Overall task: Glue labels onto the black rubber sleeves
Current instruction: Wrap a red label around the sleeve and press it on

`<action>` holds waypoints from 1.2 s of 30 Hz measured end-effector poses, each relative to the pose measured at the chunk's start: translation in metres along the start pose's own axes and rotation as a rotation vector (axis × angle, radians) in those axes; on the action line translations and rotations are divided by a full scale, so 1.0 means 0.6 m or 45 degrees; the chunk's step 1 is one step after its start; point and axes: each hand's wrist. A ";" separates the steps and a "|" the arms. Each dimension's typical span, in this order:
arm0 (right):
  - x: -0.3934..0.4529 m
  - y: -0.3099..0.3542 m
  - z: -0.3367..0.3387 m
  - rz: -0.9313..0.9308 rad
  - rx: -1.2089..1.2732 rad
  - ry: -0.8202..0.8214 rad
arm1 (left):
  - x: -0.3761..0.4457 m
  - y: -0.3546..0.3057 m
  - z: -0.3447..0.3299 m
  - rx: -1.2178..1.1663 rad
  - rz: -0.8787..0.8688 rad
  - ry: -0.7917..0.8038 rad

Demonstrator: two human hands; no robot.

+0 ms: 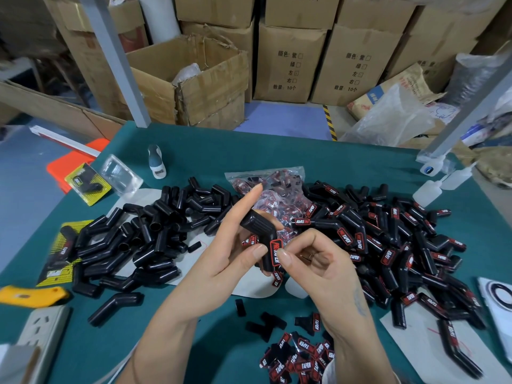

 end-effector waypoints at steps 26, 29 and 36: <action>0.000 0.000 -0.002 -0.010 -0.038 -0.029 | -0.003 0.005 -0.002 0.022 0.006 -0.020; 0.000 -0.001 -0.002 -0.003 -0.044 -0.032 | -0.003 0.009 -0.003 0.014 0.004 -0.026; -0.002 -0.001 -0.004 0.048 -0.062 -0.038 | -0.003 0.012 -0.009 -0.054 -0.015 -0.051</action>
Point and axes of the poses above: each hand's wrist, its own x-axis towards the middle knuckle, its own z-axis out of the back of the hand, y = z × x, and after that the axes turned 5 degrees about -x, right-handed
